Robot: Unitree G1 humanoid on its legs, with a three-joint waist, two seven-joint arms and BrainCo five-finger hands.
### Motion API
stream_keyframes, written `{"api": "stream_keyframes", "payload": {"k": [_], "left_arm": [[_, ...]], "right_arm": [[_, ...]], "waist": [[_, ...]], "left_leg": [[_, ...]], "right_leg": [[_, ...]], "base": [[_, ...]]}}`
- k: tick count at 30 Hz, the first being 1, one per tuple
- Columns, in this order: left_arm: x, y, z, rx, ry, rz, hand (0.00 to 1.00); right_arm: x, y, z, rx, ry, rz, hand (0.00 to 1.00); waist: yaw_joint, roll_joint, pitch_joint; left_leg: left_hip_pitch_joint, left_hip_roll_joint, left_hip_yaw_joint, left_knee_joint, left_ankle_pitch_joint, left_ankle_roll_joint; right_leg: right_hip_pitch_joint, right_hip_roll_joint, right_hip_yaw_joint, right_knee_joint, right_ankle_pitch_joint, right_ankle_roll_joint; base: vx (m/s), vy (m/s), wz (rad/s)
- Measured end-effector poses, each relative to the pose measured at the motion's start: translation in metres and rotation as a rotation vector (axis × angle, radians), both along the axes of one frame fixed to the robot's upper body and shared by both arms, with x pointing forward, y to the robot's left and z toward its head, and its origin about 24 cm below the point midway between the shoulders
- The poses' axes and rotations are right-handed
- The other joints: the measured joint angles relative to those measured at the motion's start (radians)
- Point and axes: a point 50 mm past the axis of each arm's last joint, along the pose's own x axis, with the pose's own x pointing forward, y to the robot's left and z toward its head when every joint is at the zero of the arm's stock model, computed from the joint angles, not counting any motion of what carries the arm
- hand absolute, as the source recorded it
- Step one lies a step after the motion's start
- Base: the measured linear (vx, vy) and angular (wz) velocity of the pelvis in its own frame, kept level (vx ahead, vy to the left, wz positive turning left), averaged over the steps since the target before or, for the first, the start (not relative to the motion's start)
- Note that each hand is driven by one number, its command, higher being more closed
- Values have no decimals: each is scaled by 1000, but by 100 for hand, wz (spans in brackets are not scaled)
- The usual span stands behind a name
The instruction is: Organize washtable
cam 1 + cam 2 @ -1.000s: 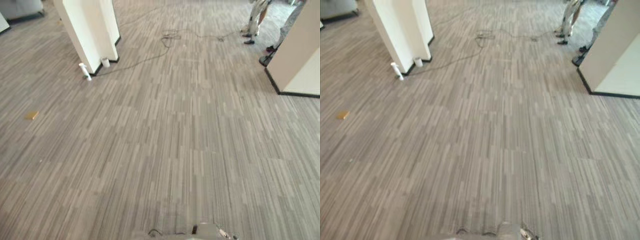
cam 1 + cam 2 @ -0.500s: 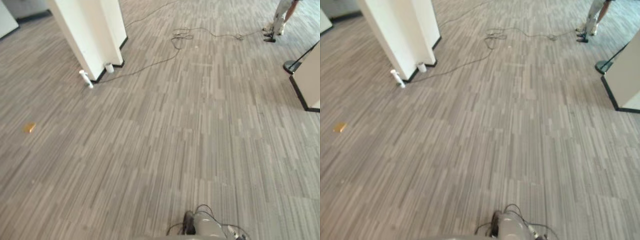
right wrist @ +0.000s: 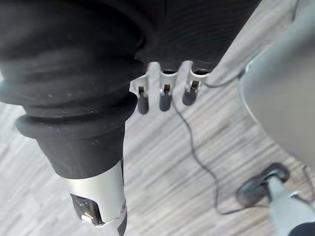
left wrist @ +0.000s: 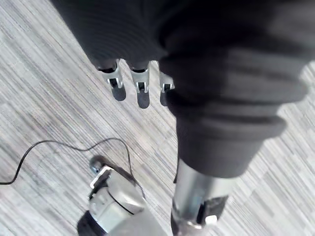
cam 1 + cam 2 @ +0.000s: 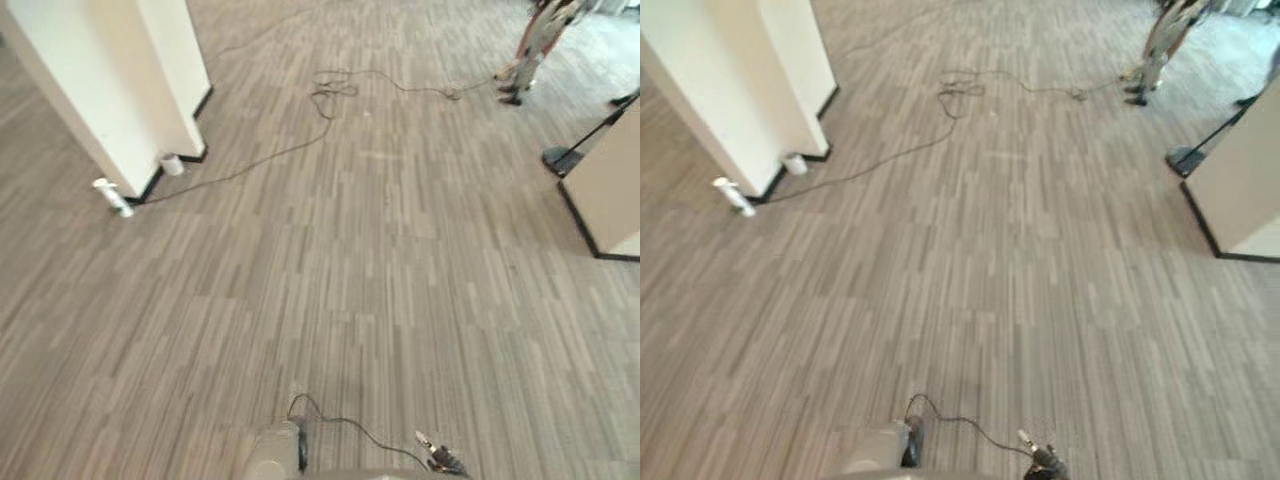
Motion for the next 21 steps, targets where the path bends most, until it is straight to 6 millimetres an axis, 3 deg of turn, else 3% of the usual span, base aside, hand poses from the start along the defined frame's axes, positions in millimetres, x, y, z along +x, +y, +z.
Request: {"api": "stream_keyframes", "payload": {"k": [2,4,5,7,9,10,11,12,13,14,15,16,17,18,19,20,21], "left_arm": [[10,1,0,2,-9,-26,0],[26,-2,-1,-6,-37,-61,0],[42,-2,1,-3,-66,-106,0],[58,-6,2,-8,-97,-150,0],[75,-17,2,-22,-132,-191,0],[84,-25,3,-34,-156,-210,0],[86,-28,3,-40,-163,-211,0],[86,-29,3,-43,-162,-211,0],[84,-32,2,-50,-158,-209,0],[82,-31,2,-49,-154,-208,0],[80,-38,0,-66,-151,-202,0],[80,-36,1,-65,-151,-195,0],[81,-39,1,-71,-156,-189,0],[82,-42,1,-77,-162,-182,0],[76,-42,-1,-82,-153,-149,0],[71,-40,-1,-81,-145,-133,0],[71,-39,-1,-79,-146,-129,0]], "right_arm": [[-6,-1,-1,-10,7,7,0],[-11,-5,0,-25,12,7,0],[-16,-5,-1,-25,22,-4,0],[-19,-12,-1,-34,19,-49,0],[-19,-19,0,-57,11,-63,0],[-24,-22,0,-66,22,-64,0],[-31,-22,0,-64,35,-74,0],[-33,-23,0,-64,39,-81,0],[-35,-26,0,-74,43,-79,0],[-34,-24,0,-69,40,-75,0],[-35,-28,1,-78,38,-63,0],[-33,-30,1,-87,36,-45,0],[-29,-31,3,-96,21,-38,0],[-26,-33,4,-104,8,-30,0],[-19,-37,7,-125,-12,6,0],[-10,-39,9,-134,-33,26,0],[-7,-38,9,-131,-39,31,0]], "waist": [[-5,21,8],[-32,43,1],[-48,35,6],[-67,51,10],[-81,73,19],[-78,84,26],[-80,87,27],[-85,95,31],[-106,123,30],[-112,116,30],[-111,143,28],[-109,137,21],[-109,146,26],[-109,152,32],[-101,164,42],[-91,175,52],[-81,172,56]], "left_leg": [[155,-15,1,-71,-11,9],[252,-16,-30,-154,-56,4],[320,-29,-35,-203,-74,8],[379,-28,-47,-233,-94,10],[416,-13,-66,-244,-143,11],[435,-6,-71,-244,-171,5],[455,-3,-84,-252,-193,-13],[471,7,-92,-261,-201,-26],[500,48,-113,-273,-213,-52],[505,54,-136,-243,-202,-75],[498,88,-173,-182,-191,-96],[474,100,-194,-113,-161,-147],[414,93,-225,32,-90,-205],[377,89,-236,126,-40,-226],[293,91,-242,351,113,-267],[199,130,-214,564,103,-237],[159,147,-191,632,72,-208]], "right_leg": [[-110,3,-20,299,29,7],[-215,10,-111,422,-18,-39],[-274,7,-159,422,-80,-67],[-341,30,-238,317,-144,-91],[-393,67,-323,115,-142,-108],[-412,94,-368,-78,-97,-133],[-429,113,-403,-238,-10,-140],[-443,129,-419,-274,35,-148],[-443,168,-441,-313,83,-180],[-440,184,-440,-311,125,-211],[-419,209,-445,-303,137,-257],[-399,216,-452,-290,109,-284],[-370,221,-469,-286,69,-297],[-342,237,-470,-298,51,-297],[-267,264,-427,-351,28,-293],[-184,305,-385,-412,16,-297],[-142,316,-365,-434,10,-301]], "base": [[546,328,-31],[441,232,9],[356,99,16],[346,62,13],[308,22,23],[410,-4,22],[448,-18,24],[540,-65,48],[630,-94,58],[813,-167,57],[859,-172,29],[714,-172,13],[680,-186,4],[664,-181,-26],[777,-141,-67],[632,-55,-85],[474,-26,-80]]}}
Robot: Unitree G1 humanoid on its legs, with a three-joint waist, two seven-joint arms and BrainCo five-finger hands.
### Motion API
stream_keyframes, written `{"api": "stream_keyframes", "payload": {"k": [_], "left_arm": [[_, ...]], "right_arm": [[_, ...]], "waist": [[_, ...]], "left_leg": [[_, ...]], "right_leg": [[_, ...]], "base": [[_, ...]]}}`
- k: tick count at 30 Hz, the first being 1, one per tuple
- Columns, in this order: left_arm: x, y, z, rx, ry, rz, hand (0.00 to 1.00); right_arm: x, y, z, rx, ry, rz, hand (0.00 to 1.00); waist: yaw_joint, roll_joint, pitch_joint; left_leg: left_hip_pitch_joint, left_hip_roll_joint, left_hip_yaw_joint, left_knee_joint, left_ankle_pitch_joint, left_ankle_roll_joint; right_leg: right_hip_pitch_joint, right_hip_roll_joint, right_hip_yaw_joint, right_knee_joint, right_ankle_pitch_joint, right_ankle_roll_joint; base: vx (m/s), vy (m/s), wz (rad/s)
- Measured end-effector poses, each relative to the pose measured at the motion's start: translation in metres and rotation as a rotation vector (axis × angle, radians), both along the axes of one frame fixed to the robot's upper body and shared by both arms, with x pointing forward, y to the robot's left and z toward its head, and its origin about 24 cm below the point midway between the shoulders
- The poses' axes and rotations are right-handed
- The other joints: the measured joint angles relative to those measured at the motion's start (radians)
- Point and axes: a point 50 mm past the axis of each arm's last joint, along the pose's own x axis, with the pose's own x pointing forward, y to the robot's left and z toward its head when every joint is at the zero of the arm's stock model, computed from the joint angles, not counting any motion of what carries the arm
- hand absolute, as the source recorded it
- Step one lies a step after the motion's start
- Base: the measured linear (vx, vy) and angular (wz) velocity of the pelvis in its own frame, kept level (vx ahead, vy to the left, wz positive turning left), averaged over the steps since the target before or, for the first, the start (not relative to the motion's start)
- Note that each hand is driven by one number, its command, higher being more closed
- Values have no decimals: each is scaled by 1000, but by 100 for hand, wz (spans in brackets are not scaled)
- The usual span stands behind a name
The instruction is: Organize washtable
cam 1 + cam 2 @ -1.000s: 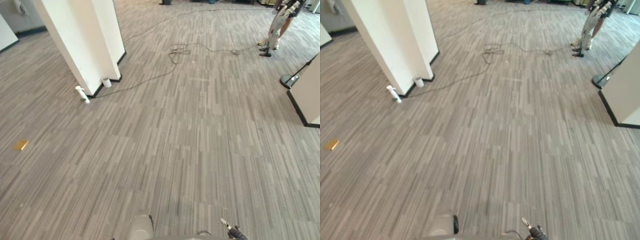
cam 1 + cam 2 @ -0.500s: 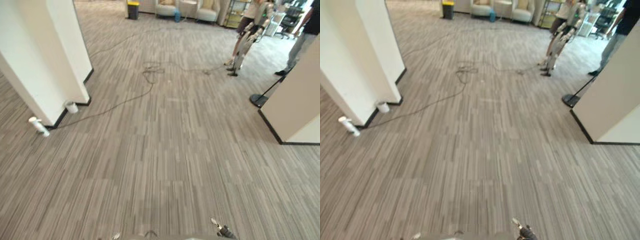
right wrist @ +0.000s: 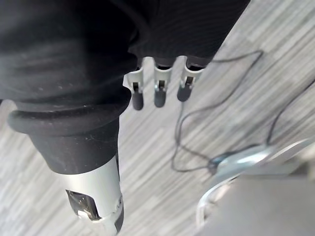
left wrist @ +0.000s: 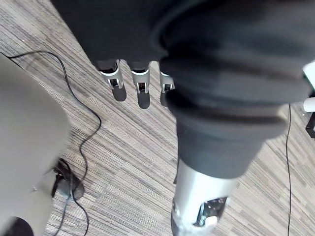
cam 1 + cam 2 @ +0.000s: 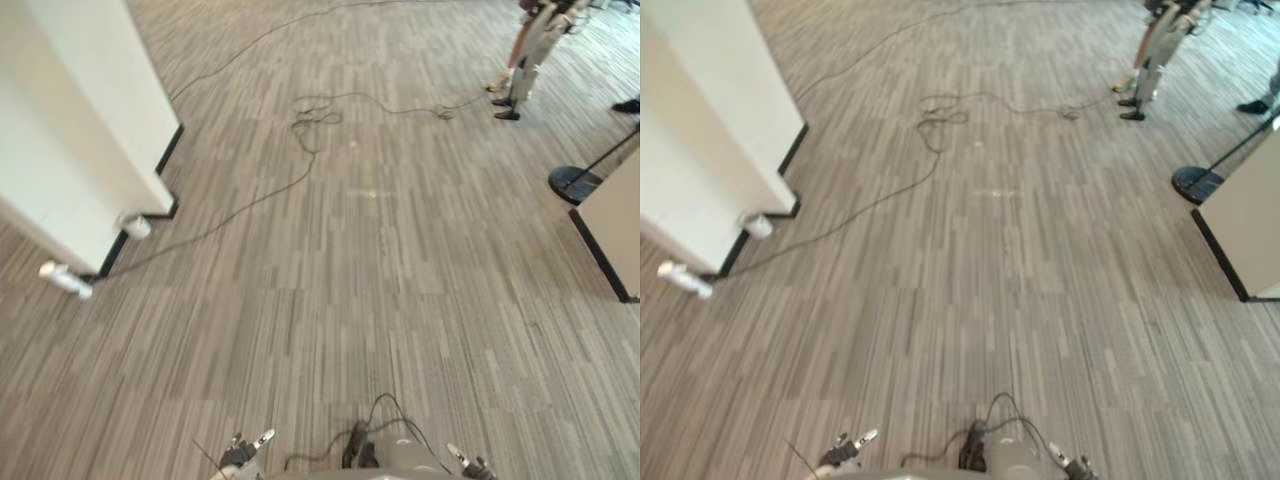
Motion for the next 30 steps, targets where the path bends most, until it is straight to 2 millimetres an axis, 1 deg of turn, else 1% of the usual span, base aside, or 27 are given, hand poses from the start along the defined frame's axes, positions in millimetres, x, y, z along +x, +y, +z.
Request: {"api": "stream_keyframes", "payload": {"k": [1,2,3,4,5,6,7,8,9,11,12,13,14,15,16,17,18,19,20,22,23,24,25,26,28,29,30], "left_arm": [[3,6,2,15,-12,3,0],[5,13,4,38,-28,4,0],[7,18,5,55,-38,4,0],[7,19,6,56,-41,7,0],[6,20,6,58,-44,17,0],[6,18,5,56,-43,6,0],[6,17,5,56,-43,-2,0],[4,18,5,60,-37,-22,0],[-5,24,4,70,-11,-19,0],[-8,34,5,97,1,-31,0],[-11,35,5,98,10,-28,0],[-20,35,3,91,41,-17,0],[-32,35,1,82,77,-1,0],[-37,35,0,81,88,7,0],[-47,35,0,81,108,17,0],[-52,35,0,80,121,24,0],[-53,34,-1,76,124,28,0],[-49,34,-1,68,123,25,0],[-47,34,-1,70,122,18,0],[-41,32,-1,68,110,7,0],[-37,30,-1,64,100,4,0],[-34,28,-1,58,94,3,0],[-32,28,-1,59,88,2,0],[-29,28,-1,60,79,2,0],[-28,28,-1,60,79,4,0],[-28,28,-1,60,78,5,0],[-28,28,-1,61,78,5,0]], "right_arm": [[4,5,-1,14,-5,7,0],[8,13,-3,42,-2,11,0],[11,21,-5,66,-1,15,0],[12,23,-5,72,0,17,0],[13,24,-5,73,-2,18,0],[12,20,-4,63,-2,20,0],[10,18,-4,58,4,19,0],[1,17,-6,59,31,14,0],[-7,21,-9,73,62,18,0],[-10,32,-11,102,79,41,0],[-8,33,-11,107,80,49,0],[-5,33,-11,107,74,54,0],[-2,34,-11,105,70,66,0],[-2,35,-11,104,70,72,0],[-3,36,-11,104,74,86,0],[0,34,-10,96,64,114,0],[1,32,-9,89,56,130,0],[2,31,-9,80,53,151,0],[3,31,-8,78,47,156,0],[6,27,-6,60,32,164,0],[6,25,-5,52,21,154,0],[8,24,-5,50,8,138,0],[7,24,-5,53,4,124,0],[7,24,-5,53,3,120,0],[7,23,-5,62,-2,90,0],[6,23,-5,64,-4,74,0],[6,22,-5,63,-4,69,0]], "waist": [[9,-8,2],[13,-46,13],[27,-60,16],[32,-63,15],[35,-67,15],[32,-51,15],[33,-46,14],[43,-43,9],[62,-60,-5],[55,-118,-15],[60,-120,-14],[60,-119,-15],[60,-119,-16],[61,-121,-17],[67,-126,-29],[63,-119,-40],[59,-113,-42],[57,-105,-31],[56,-107,-30],[52,-96,-23],[37,-88,-21],[24,-83,-23],[24,-82,-23],[25,-81,-23],[26,-79,-22],[24,-77,-21],[20,-77,-21]], "left_leg": [[-56,11,30,52,-47,45],[-114,19,67,33,-103,58],[-166,20,93,-59,-149,52],[-192,15,95,-122,-163,49],[-227,-3,95,-231,-165,50],[-265,-18,77,-438,-153,47],[-276,-30,70,-531,-137,44],[-291,-63,34,-663,-10,70],[-263,-98,16,-709,108,104],[-263,-139,26,-733,115,127],[-267,-141,31,-721,108,136],[-254,-142,35,-704,99,150],[-215,-144,47,-700,87,166],[-185,-147,58,-709,80,175],[-122,-157,81,-747,64,189],[-75,-166,84,-774,30,188],[-49,-169,80,-789,6,192],[26,-189,75,-829,-35,198],[47,-192,74,-833,-40,205],[108,-189,56,-854,-46,208],[165,-177,37,-889,-51,205],[199,-157,23,-912,-71,195],[212,-142,20,-911,-93,194],[218,-132,18,-904,-112,191],[232,-89,12,-888,-162,166],[240,-64,3,-887,-185,146],[245,-52,-4,-888,-197,134]], "right_leg": [[66,3,27,-34,-6,-6],[142,-4,63,-76,-7,-7],[203,-18,96,-106,-12,3],[226,-26,112,-116,-20,18],[258,-42,123,-133,-44,57],[321,-51,133,-178,-75,95],[340,-53,135,-189,-87,103],[368,-60,143,-196,-117,119],[383,-84,176,-194,-144,141],[355,-136,179,-159,-134,150],[347,-139,197,-141,-121,159],[347,-142,228,-111,-72,167],[350,-146,259,-62,-28,174],[349,-153,267,-21,-18,187],[311,-168,288,121,-17,189],[230,-177,288,322,5,221],[184,-177,285,428,40,236],[58,-212,286,721,106,245],[18,-227,273,794,72,235],[-48,-252,226,874,-12,212],[-74,-264,185,858,-64,209],[-103,-266,155,792,-107,209],[-122,-268,135,717,-125,217],[-135,-270,122,657,-128,216],[-166,-256,84,386,-116,215],[-176,-240,85,232,-83,215],[-177,-235,87,153,-57,212]], "base": [[556,-72,-76],[651,-72,-87],[634,-52,-83],[406,4,-75],[487,74,-59],[487,111,-42],[590,207,-21],[548,272,-29],[565,262,-20],[535,184,11],[533,193,17],[459,207,-3],[496,235,-6],[382,185,-20],[349,163,-22],[335,138,-17],[457,166,3],[372,110,10],[286,67,8],[190,10,12],[214,-39,38],[171,-69,36],[113,-77,21],[152,-95,0],[272,-191,-3],[317,-234,6],[406,-295,21]]}}
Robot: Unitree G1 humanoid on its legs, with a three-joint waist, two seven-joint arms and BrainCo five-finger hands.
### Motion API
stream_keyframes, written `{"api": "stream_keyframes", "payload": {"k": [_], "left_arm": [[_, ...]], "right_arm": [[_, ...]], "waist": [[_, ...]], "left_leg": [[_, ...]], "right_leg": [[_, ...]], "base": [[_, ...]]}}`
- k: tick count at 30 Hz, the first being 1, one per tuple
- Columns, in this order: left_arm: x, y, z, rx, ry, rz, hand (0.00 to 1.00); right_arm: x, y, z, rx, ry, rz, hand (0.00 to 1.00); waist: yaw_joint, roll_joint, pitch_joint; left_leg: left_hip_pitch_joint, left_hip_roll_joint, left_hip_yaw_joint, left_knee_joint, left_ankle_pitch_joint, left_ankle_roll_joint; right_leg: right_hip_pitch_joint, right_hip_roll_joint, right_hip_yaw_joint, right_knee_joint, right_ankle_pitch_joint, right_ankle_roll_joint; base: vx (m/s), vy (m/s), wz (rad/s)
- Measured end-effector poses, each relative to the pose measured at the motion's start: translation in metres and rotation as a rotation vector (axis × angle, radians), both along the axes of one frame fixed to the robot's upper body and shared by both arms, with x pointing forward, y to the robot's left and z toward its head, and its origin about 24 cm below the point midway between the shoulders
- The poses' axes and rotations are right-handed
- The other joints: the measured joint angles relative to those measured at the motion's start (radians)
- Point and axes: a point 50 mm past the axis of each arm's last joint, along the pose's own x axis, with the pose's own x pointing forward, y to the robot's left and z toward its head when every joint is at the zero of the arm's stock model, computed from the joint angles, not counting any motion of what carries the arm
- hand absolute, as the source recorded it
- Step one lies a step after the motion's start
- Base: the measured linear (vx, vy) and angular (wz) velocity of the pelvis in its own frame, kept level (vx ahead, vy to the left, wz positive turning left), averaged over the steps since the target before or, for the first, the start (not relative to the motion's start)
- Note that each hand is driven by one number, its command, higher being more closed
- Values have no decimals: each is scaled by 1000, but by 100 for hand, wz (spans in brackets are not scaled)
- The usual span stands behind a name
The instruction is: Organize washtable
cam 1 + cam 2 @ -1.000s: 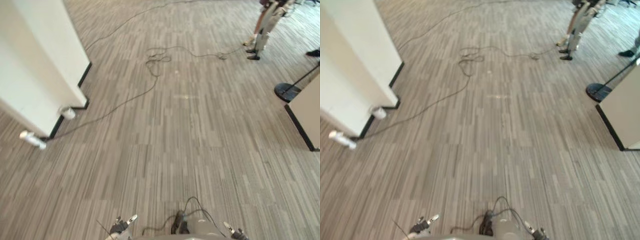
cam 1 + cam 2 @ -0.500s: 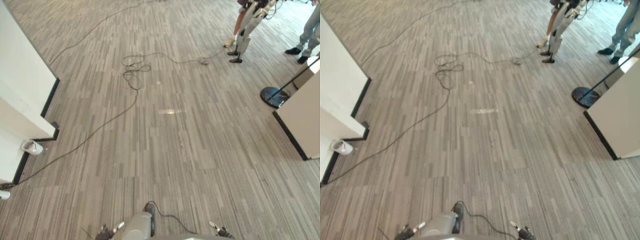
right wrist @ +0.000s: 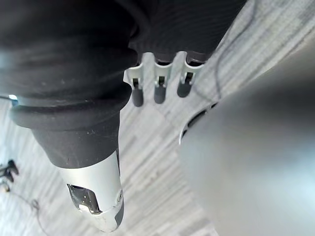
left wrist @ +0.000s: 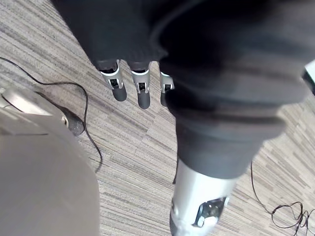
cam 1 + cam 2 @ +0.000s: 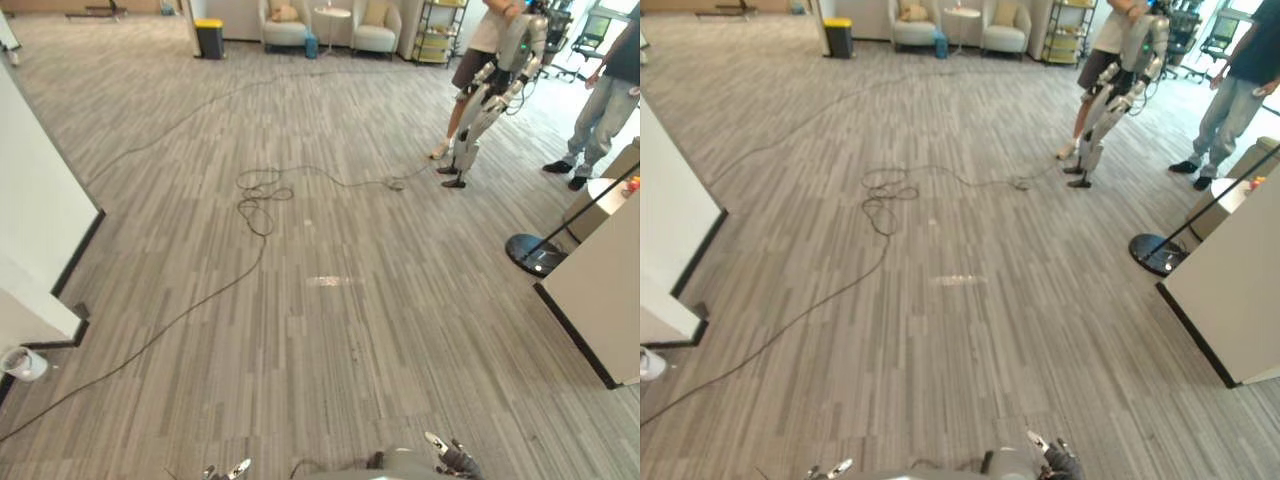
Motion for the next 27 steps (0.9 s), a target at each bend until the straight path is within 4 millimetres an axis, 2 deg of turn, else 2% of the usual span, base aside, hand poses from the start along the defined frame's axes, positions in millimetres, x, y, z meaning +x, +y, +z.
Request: {"api": "stream_keyframes", "payload": {"k": [1,2,3,4,7,8,9,10,11,13,14,16,17,18,19,20,27], "left_arm": [[0,0,0,0,1,3,0],[-1,-2,-1,-6,2,6,0],[-2,-6,-1,-16,4,9,0],[4,-18,-3,-46,-13,13,0],[6,-23,-3,-54,-25,18,0],[8,-23,-2,-52,-33,17,0],[13,-23,-1,-49,-49,15,0],[16,-22,-1,-46,-58,15,0],[21,-21,1,-37,-81,12,0],[25,-21,3,-32,-96,2,0],[29,-22,4,-30,-112,-17,0],[36,-24,5,-24,-131,-59,0],[38,-28,5,-29,-130,-84,0],[40,-28,5,-30,-134,-94,0],[41,-21,6,-9,-130,-123,0],[40,-13,6,8,-100,-175,0],[41,-13,6,11,-104,-174,0]], "right_arm": [[0,-1,0,1,-2,-10,0],[1,-1,1,1,-8,-23,0],[2,-1,1,3,-13,-28,0],[5,-8,4,-22,-26,-18,0],[6,-11,4,-34,-27,6,0],[7,-11,5,-39,-24,19,0],[8,-11,5,-43,-23,31,0],[7,-10,5,-43,-18,38,0],[7,-7,3,-34,-6,53,0],[5,-4,2,-32,8,76,0],[4,-1,1,-28,15,83,0],[2,-1,1,-24,17,72,0],[-1,-5,1,-31,20,60,0],[1,-7,2,-37,16,55,0],[-3,-3,0,-23,33,54,0],[-21,3,-6,-21,113,130,0],[-20,2,-5,-27,108,146,0]], "waist": [[-9,2,1],[-18,12,-2],[-17,23,-3],[-13,47,-9],[-15,60,-13],[-15,70,-18],[-18,69,-18],[-14,58,-11],[-12,48,-2],[-10,36,0],[-11,30,-1],[-14,32,0],[-15,46,-3],[-13,52,1],[-9,25,-11],[-15,-32,6],[-16,-39,0]], "left_leg": [[18,22,-19,-3,-28,-16],[44,53,-37,-14,-56,-24],[58,73,-47,-23,-61,-18],[55,98,-82,2,-19,-37],[24,115,-131,110,49,-88],[-3,116,-141,183,72,-102],[-78,112,-160,346,122,-130],[-119,110,-161,436,156,-153],[-199,119,-120,620,122,-163],[-238,126,-39,671,71,-158],[-272,119,20,635,55,-139],[-338,73,66,431,57,-129],[-363,50,65,291,119,-127],[-379,42,63,252,152,-76],[-349,8,54,204,170,-69],[-167,-100,9,-226,401,-39],[-203,-101,11,-226,401,-37]], "right_leg": [[-1,10,12,-104,77,18],[15,32,28,-124,164,49],[19,48,20,-106,183,39],[0,63,-11,-17,96,1],[12,66,-43,79,8,-65],[29,70,-50,82,-9,-79],[66,79,-54,57,-19,-92],[97,82,-52,27,-23,-97],[196,94,-53,-52,-31,-101],[287,92,-58,-99,-31,-102],[334,84,-65,-128,-31,-101],[392,75,-86,-180,-38,-81],[400,85,-95,-180,-49,-58],[405,97,-96,-177,-57,-45],[404,74,-85,-174,-59,-39],[408,14,76,-215,-69,14],[374,10,77,-220,-65,19]], "base": [[482,-350,41],[518,-367,46],[645,-415,50],[532,-336,38],[519,-315,33],[600,-320,27],[440,-220,22],[506,-226,25],[464,-181,14],[319,-119,8],[211,-52,6],[224,26,12],[186,75,18],[193,49,32],[150,24,24],[92,-7,18],[1,-2,-1]]}}
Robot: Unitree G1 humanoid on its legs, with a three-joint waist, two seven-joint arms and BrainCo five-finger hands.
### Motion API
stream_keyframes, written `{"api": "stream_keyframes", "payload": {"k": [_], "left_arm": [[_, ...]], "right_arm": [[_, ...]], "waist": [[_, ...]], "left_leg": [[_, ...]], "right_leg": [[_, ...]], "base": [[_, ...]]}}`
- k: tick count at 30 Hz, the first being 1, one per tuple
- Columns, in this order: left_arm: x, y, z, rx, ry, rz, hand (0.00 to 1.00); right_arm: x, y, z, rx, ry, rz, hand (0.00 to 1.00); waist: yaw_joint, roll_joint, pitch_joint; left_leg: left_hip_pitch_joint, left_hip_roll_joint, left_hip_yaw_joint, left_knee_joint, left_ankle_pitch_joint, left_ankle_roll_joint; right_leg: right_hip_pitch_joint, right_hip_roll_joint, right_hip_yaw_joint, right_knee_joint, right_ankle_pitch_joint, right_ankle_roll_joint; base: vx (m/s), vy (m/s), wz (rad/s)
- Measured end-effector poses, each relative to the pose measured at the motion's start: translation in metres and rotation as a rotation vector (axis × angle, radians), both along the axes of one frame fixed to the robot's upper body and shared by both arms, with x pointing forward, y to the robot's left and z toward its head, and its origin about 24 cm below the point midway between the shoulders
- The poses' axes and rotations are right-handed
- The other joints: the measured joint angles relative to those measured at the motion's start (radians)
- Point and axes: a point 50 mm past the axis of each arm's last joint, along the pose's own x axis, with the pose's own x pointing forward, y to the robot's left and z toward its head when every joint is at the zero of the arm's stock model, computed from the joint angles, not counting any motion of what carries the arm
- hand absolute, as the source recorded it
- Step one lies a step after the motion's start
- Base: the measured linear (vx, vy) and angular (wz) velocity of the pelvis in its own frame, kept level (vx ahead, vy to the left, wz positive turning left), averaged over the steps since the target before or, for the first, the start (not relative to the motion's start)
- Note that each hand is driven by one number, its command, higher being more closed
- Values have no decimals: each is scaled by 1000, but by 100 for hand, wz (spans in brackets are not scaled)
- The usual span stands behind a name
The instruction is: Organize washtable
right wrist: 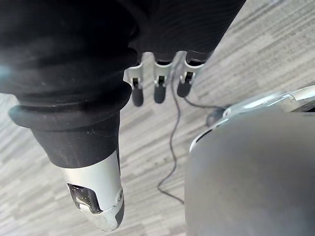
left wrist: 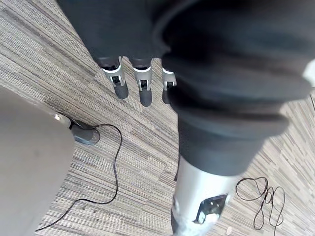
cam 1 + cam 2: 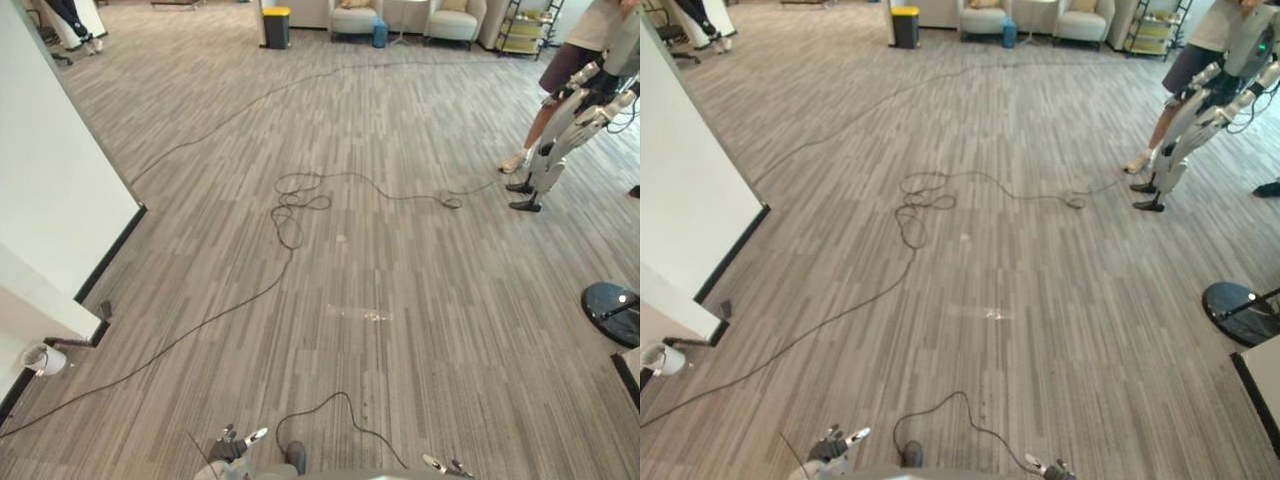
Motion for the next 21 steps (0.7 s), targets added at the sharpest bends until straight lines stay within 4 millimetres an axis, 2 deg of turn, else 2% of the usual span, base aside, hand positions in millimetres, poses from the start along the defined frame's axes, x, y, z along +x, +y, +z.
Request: {"api": "stream_keyframes", "payload": {"k": [5,8,10,12,13,14,15,16,17,19,21], "left_arm": [[1,3,1,11,-9,2,0],[2,9,2,27,-13,1,0],[4,11,3,34,-22,6,0],[5,6,3,19,-26,27,0],[5,6,2,14,-25,39,0],[4,6,2,13,-23,47,0],[4,6,2,13,-18,46,0],[4,4,1,9,-13,38,0],[2,4,1,7,-6,38,0],[1,2,-1,1,10,29,0],[5,-1,-1,3,16,-15,0]], "right_arm": [[6,1,1,1,-12,10,0],[12,5,1,12,-27,15,0],[11,8,1,22,-27,8,0],[16,0,3,17,-54,16,0],[19,-3,4,4,-72,12,0],[20,-4,6,-1,-85,3,0],[19,-4,6,-3,-96,-3,0],[19,-8,8,-18,-115,-2,0],[19,-7,9,-18,-118,4,0],[17,-10,9,-23,-118,-6,0],[12,-11,8,-22,-102,-28,0]], "waist": [[3,-14,-1],[4,-30,-4],[4,-34,-8],[5,-9,9],[4,5,23],[1,17,39],[-1,15,43],[-1,15,42],[-3,16,43],[-10,22,44],[-31,31,48]], "left_leg": [[-44,1,53,1,-11,11],[-63,-16,99,8,-49,29],[-101,-31,113,70,-105,49],[-129,-5,121,230,-217,69],[-105,13,119,282,-270,85],[-76,20,118,297,-295,95],[-35,21,115,307,-331,96],[12,23,115,306,-359,100],[28,25,115,293,-368,95],[87,33,109,251,-389,80],[155,31,75,184,-401,64]], "right_leg": [[-51,-6,53,-38,17,19],[-78,-30,97,-66,33,51],[-95,-52,114,-46,36,98],[-172,-30,163,179,54,127],[-232,-10,179,379,87,127],[-274,-1,177,491,95,106],[-313,7,166,608,69,73],[-362,19,127,658,4,40],[-388,23,99,650,-11,29],[-474,62,15,509,-13,11],[-517,94,-54,302,40,-10]], "base": [[44,25,-33],[121,101,-46],[155,127,-20],[191,161,-18],[178,191,-12],[208,189,-2],[248,193,2],[259,192,3],[341,215,7],[337,158,17],[455,107,49]]}}
